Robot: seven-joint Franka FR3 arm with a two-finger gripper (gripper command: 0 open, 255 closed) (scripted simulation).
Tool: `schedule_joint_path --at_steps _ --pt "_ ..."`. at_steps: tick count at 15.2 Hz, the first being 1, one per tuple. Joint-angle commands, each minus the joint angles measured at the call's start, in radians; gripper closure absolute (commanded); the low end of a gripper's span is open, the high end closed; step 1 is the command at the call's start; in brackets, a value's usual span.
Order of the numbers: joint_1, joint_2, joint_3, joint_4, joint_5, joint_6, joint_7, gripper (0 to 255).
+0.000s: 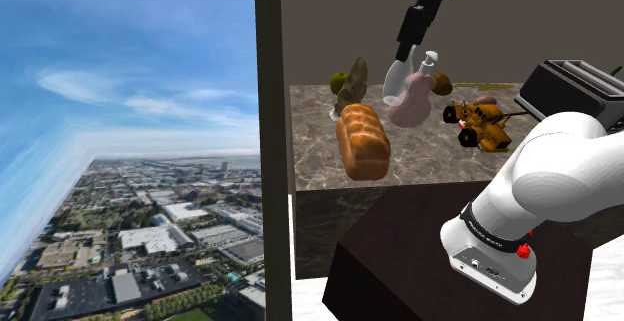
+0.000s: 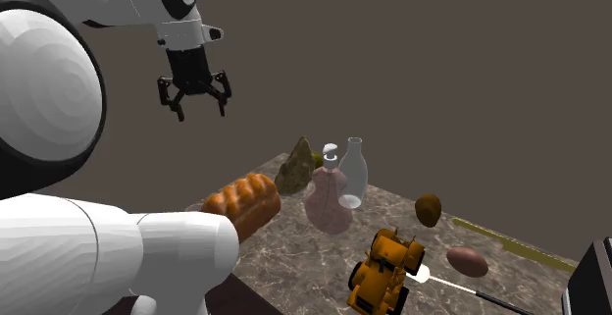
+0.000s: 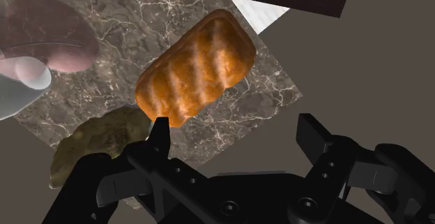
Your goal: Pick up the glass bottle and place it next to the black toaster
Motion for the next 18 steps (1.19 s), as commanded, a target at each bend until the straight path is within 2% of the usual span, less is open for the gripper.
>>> schedule_joint_path --at_steps 1,11,18 --pt "0.0 0.0 0.0 0.0 0.0 0.0 0.0 0" --pt "-0.063 0.137 -0.232 -0.002 -0.104 0.165 -0.258 0" --pt "-0.075 0.312 -0.395 0.077 -0.118 0.279 -0.445 0"
